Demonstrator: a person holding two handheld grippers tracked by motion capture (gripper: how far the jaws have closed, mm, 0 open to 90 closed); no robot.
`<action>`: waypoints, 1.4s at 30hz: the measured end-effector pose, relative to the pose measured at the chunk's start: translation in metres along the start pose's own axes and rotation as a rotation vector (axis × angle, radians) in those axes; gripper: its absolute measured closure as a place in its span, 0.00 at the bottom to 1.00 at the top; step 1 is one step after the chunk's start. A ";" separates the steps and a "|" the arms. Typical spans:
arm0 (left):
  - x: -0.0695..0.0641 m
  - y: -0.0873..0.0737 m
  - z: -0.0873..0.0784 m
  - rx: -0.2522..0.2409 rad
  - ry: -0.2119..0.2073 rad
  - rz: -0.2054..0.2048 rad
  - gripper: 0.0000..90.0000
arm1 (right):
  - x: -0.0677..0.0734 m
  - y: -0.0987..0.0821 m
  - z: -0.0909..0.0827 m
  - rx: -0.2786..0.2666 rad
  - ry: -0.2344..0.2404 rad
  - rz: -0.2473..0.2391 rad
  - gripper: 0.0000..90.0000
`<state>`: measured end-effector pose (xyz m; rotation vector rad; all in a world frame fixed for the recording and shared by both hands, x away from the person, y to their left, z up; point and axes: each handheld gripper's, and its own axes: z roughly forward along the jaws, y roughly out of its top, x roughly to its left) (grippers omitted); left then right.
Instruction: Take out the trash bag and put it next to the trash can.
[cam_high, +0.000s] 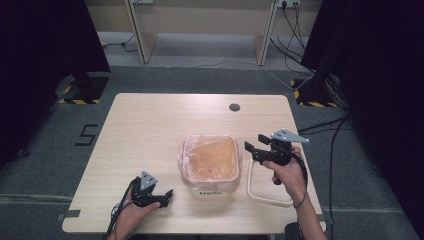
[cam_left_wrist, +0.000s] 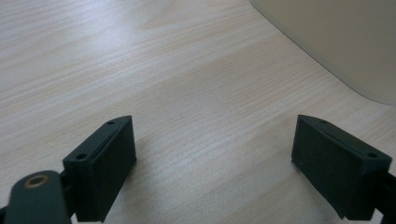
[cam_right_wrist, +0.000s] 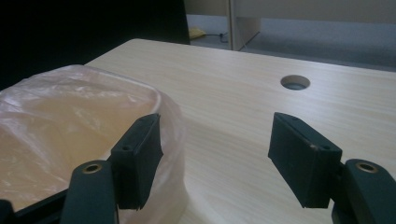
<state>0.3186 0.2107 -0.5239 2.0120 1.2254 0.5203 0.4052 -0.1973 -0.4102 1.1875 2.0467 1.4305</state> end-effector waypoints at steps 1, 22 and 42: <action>0.000 0.000 0.000 0.000 0.000 0.000 0.14 | 0.000 0.000 0.000 0.000 0.000 0.000 0.38; 0.000 0.000 0.000 0.000 0.000 0.000 0.14 | 0.039 0.017 0.056 0.169 0.050 -0.156 0.61; 0.000 0.000 0.000 0.002 -0.001 0.004 0.14 | 0.048 0.033 0.047 0.061 0.015 -0.278 0.87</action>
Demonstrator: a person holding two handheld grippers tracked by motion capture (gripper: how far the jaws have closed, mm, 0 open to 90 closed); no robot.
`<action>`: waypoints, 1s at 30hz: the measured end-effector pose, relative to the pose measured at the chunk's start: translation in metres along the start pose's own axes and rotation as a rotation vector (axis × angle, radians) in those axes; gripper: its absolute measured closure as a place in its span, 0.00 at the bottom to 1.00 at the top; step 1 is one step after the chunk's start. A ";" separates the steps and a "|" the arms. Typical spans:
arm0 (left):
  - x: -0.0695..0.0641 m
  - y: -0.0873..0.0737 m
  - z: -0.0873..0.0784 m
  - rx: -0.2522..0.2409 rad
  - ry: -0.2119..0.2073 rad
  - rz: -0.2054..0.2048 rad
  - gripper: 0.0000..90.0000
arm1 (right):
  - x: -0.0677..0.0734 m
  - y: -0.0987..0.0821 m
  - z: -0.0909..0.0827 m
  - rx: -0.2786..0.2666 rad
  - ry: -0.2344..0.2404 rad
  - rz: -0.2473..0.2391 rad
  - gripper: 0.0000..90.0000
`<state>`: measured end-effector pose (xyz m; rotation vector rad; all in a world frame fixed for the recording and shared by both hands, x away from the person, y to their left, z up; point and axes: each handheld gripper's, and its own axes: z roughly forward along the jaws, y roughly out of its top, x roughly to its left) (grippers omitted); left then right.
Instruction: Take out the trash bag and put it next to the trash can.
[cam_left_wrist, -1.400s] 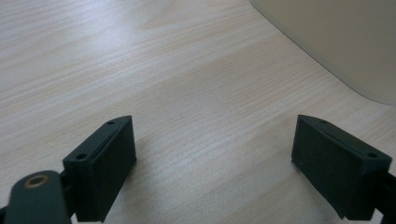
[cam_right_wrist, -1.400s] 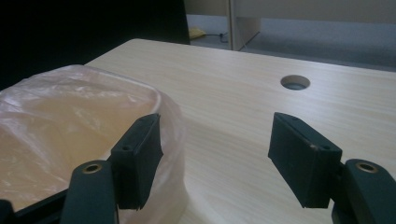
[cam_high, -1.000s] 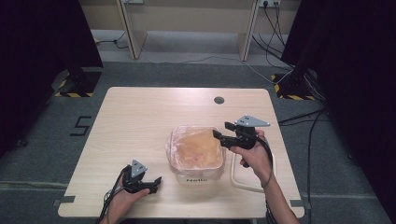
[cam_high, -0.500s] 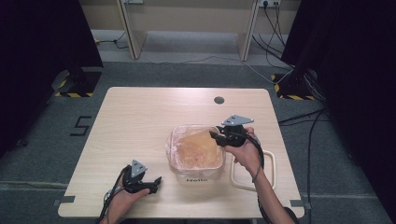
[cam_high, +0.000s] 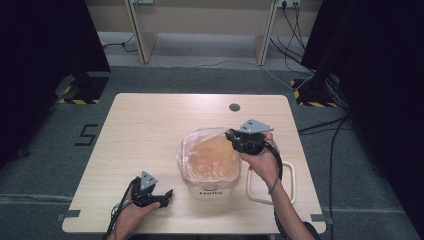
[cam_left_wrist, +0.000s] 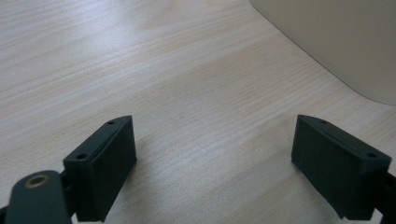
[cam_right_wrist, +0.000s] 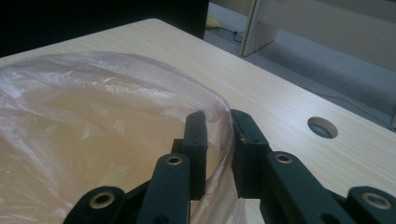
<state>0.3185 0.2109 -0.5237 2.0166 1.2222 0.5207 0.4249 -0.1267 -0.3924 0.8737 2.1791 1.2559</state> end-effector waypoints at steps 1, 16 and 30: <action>0.000 0.000 0.000 0.000 -0.001 0.000 0.14 | 0.001 0.001 -0.001 -0.007 0.001 -0.003 0.88; -0.015 0.013 -0.019 -0.077 -0.087 0.028 0.20 | -0.004 0.010 -0.004 -0.058 0.037 0.013 0.90; -0.053 0.059 -0.086 -0.218 -0.193 0.125 0.21 | -0.008 0.010 -0.006 -0.064 0.046 0.008 0.89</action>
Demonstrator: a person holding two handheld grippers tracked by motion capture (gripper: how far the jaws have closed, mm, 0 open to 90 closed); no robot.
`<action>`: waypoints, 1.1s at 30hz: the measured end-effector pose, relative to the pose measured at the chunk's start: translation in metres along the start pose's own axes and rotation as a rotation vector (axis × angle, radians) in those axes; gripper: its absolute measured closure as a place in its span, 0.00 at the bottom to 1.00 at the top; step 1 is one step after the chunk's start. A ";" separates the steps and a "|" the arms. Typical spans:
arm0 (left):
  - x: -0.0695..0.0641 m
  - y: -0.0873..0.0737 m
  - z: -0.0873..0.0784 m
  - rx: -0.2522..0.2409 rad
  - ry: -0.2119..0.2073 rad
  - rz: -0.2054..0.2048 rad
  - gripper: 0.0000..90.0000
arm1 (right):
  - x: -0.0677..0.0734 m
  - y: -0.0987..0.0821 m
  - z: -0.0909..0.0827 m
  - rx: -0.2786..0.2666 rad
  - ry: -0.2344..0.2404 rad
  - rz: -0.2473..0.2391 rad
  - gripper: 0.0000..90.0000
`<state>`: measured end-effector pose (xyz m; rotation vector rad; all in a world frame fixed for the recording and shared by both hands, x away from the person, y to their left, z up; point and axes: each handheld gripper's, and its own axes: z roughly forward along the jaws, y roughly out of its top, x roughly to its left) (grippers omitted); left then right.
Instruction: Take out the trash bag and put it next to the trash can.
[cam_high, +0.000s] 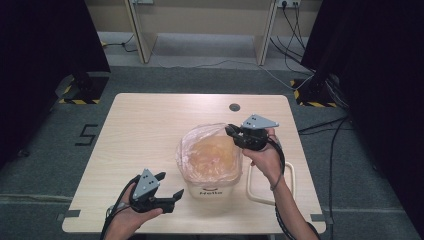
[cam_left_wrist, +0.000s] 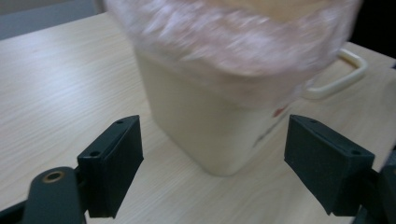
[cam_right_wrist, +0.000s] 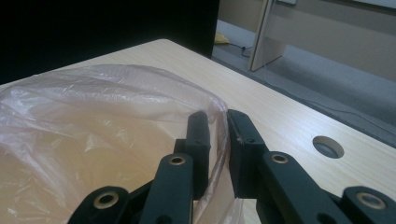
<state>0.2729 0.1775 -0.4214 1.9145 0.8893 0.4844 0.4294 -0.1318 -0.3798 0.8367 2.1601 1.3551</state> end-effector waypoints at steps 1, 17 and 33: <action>0.000 0.000 0.000 0.000 0.000 0.000 0.21 | 0.000 0.000 0.000 0.003 0.001 -0.001 0.89; -0.034 0.047 0.003 -0.124 -0.121 0.009 0.20 | -0.002 -0.001 0.001 -0.010 0.038 0.034 0.88; -0.047 0.064 0.042 -0.089 -0.230 0.084 0.20 | -0.003 -0.002 0.000 -0.013 0.054 0.050 0.88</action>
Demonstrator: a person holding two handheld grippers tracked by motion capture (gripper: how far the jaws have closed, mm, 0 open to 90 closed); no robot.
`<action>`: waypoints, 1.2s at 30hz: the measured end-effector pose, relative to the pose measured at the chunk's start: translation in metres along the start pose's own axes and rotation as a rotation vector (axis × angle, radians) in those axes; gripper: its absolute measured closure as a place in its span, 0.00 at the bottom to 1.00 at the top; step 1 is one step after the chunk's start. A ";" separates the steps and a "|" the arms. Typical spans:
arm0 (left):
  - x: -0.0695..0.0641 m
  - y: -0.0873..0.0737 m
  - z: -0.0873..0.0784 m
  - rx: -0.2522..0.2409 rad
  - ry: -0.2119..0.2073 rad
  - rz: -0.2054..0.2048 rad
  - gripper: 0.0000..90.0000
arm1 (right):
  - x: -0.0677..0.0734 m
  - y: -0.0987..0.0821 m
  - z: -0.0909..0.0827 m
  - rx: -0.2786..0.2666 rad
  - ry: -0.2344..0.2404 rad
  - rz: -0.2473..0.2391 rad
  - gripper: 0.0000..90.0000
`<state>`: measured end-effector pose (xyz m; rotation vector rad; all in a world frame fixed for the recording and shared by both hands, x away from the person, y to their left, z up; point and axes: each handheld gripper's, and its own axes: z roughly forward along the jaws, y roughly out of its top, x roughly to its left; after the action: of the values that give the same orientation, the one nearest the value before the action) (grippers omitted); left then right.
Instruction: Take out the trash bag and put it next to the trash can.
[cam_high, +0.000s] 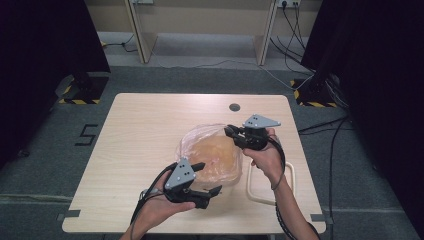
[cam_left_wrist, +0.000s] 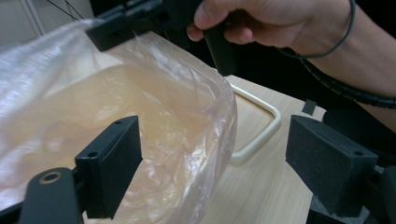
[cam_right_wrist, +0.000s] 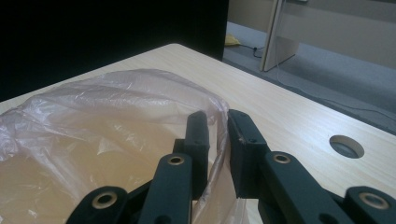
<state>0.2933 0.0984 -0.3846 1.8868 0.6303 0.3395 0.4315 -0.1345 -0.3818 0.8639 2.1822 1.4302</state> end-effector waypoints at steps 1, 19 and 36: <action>0.001 -0.001 0.003 0.010 -0.003 0.006 0.20 | 0.000 0.000 0.000 0.000 0.000 -0.001 0.88; 0.006 -0.009 0.028 0.086 0.003 0.075 0.53 | -0.001 -0.001 0.001 -0.006 0.004 0.004 0.87; 0.005 0.009 0.007 0.018 -0.048 0.104 0.95 | 0.004 0.008 -0.009 -0.054 -0.004 0.013 0.83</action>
<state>0.3034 0.0938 -0.3796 1.9439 0.5059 0.3551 0.4250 -0.1359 -0.3711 0.8625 2.1283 1.4857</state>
